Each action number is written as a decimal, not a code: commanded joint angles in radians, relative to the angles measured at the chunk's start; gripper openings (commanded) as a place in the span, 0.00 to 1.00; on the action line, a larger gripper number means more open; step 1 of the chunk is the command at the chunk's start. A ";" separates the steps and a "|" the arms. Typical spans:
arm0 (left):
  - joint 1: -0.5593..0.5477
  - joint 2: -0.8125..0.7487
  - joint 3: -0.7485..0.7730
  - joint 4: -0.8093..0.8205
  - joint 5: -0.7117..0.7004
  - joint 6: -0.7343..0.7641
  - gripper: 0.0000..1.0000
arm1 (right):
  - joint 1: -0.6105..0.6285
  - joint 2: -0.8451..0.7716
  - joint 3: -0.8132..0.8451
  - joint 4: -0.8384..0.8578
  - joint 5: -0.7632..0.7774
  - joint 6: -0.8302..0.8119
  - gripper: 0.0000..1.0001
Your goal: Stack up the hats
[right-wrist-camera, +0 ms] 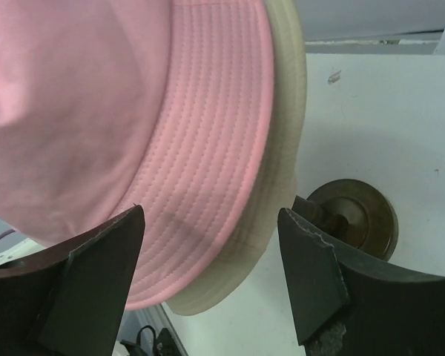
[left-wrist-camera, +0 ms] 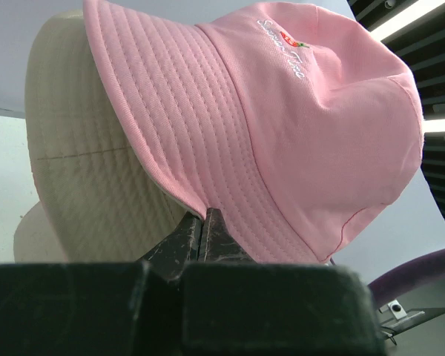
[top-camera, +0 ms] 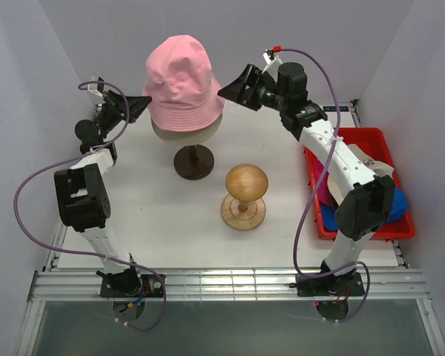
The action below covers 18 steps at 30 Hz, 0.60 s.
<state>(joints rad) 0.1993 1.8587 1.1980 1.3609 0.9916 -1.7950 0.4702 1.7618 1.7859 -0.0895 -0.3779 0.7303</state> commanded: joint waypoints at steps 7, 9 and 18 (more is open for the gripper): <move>0.015 -0.072 -0.035 0.098 0.097 0.071 0.00 | -0.059 -0.036 -0.115 0.309 -0.122 0.253 0.78; 0.015 -0.082 -0.038 0.074 0.105 0.094 0.00 | -0.062 -0.022 -0.120 0.333 -0.137 0.279 0.78; 0.019 -0.113 -0.057 -0.003 0.119 0.151 0.00 | -0.062 0.025 -0.180 0.502 -0.191 0.451 0.74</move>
<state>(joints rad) 0.2153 1.8065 1.1534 1.3376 1.0588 -1.6928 0.4065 1.7695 1.6230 0.2958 -0.5312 1.1000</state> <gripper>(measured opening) 0.011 0.748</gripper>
